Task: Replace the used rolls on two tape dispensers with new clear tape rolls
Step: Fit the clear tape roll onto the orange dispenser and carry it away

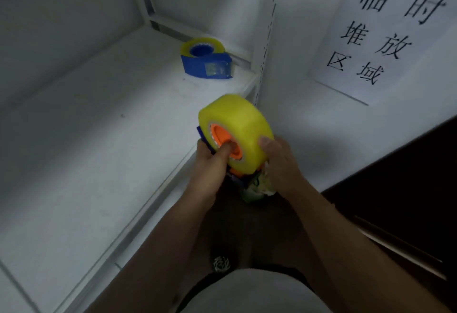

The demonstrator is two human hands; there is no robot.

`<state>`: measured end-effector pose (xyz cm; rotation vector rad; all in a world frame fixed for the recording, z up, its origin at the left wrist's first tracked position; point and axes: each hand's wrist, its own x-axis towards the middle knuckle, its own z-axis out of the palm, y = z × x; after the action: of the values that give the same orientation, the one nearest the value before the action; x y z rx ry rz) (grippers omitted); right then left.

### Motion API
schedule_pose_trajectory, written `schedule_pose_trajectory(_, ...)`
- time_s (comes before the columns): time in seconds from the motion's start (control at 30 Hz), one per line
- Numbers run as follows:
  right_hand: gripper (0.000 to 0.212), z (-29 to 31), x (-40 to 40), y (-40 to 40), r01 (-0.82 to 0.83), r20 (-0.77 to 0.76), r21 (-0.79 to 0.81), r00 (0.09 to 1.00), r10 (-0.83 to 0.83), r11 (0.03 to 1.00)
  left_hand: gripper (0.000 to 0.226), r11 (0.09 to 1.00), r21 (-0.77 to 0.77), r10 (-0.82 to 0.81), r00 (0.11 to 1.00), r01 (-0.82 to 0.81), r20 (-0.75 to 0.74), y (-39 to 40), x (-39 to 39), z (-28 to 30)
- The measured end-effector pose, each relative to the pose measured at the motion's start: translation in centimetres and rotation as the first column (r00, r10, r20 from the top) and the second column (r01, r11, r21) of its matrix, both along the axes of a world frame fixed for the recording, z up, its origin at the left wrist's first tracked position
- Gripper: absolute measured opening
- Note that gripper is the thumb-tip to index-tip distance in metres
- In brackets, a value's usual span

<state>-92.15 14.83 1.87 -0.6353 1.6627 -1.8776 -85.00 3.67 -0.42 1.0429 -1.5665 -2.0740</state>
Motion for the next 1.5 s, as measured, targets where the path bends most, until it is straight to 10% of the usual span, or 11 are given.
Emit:
schedule_pose_trajectory(0.97, 0.014, 0.5, -15.8, -17.1, -0.499, -0.134, 0.153, 0.845, 0.518, 0.853, 0.028, 0.858, -0.027, 0.501, 0.826, -0.512, 0.258, -11.1, -9.2, 1.7)
schedule_pose_trajectory(1.13, 0.051, -0.2, -15.0, -19.3, -0.515, -0.126, 0.143, 0.838, 0.532, 0.845, 0.036, 0.799, -0.072, 0.591, 0.758, -0.596, 0.276, -12.8, -8.2, 1.8)
schedule_pose_trajectory(1.5, 0.046, -3.8, -16.0, -23.5, -0.482, 0.226, 0.324, 0.875, 0.428, 0.814, 0.052, 0.799, -0.366, 0.601, 0.668, -0.477, 0.439, -14.9, -8.5, -0.1)
